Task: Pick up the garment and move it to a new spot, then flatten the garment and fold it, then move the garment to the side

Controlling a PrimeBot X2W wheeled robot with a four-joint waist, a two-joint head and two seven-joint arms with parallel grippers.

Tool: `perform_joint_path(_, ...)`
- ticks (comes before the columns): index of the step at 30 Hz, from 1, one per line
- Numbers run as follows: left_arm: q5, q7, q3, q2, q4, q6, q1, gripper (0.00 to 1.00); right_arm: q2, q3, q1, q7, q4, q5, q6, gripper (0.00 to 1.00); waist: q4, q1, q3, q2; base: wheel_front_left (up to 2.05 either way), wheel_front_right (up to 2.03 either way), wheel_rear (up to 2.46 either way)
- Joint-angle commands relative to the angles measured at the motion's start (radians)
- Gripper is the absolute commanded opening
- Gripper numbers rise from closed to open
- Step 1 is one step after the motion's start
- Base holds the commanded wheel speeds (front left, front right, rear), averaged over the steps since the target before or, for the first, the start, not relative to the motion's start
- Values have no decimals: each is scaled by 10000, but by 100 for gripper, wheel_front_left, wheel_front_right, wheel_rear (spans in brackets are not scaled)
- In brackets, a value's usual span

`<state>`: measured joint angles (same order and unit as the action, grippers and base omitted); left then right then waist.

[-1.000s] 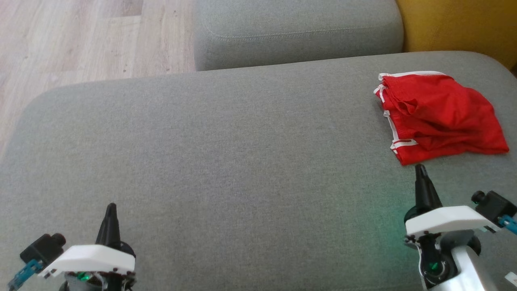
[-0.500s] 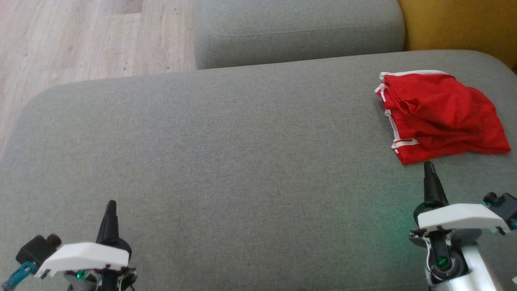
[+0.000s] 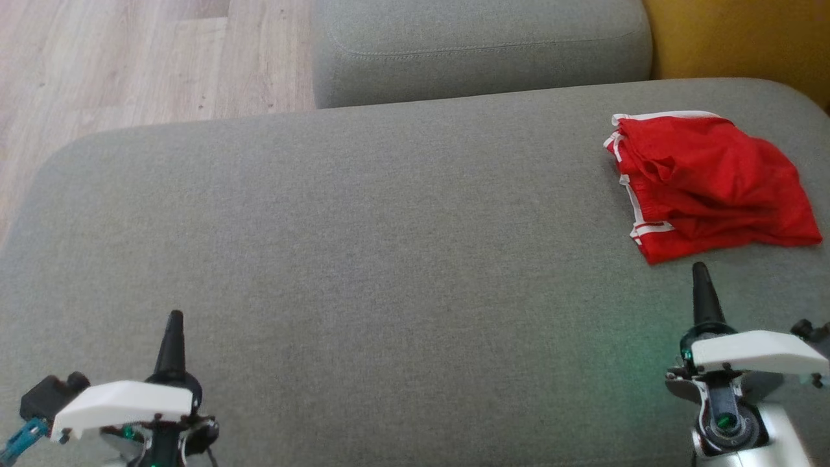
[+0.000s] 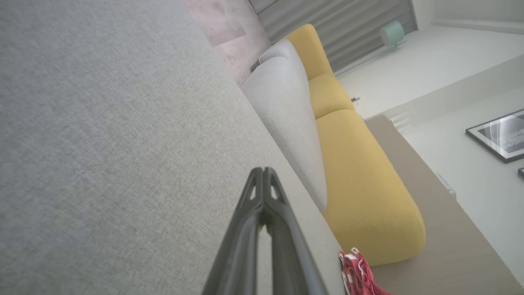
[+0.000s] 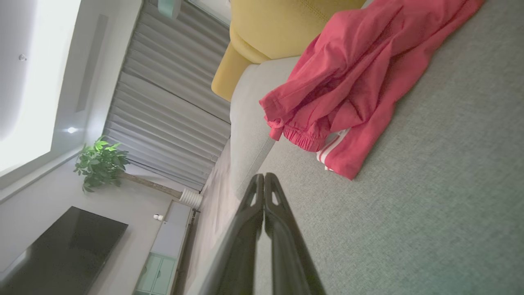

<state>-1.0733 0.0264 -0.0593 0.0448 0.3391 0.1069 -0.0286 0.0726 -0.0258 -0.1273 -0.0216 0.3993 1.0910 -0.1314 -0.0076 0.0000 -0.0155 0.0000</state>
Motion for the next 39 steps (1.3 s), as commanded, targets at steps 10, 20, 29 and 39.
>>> perform_joint_path(10, -1196, -343, -348, 64, -501, 114, -593, 0, -60, -134, -158, 296, -630, 1168, 5, 0, 15, 0, 38, 0, 0, 0, 0)
perform_joint_path(20, -2324, -629, -402, 61, -619, 148, -648, 0, -104, -337, -63, 582, -878, 2255, 6, 0, 32, 0, 78, 0, 0, 0, 0)
perform_joint_path(29, -3342, -888, -451, 59, -725, 178, -698, 0, -144, -521, 23, 841, -1103, 3237, 6, 0, 47, 0, 114, 0, 0, 0, 0)
perform_joint_path(39, -4473, -1176, -506, 57, -844, 212, -753, 0, -189, -725, 119, 1128, -1352, 4328, 7, 0, 63, 0, 154, 0, 0, 0, 0)
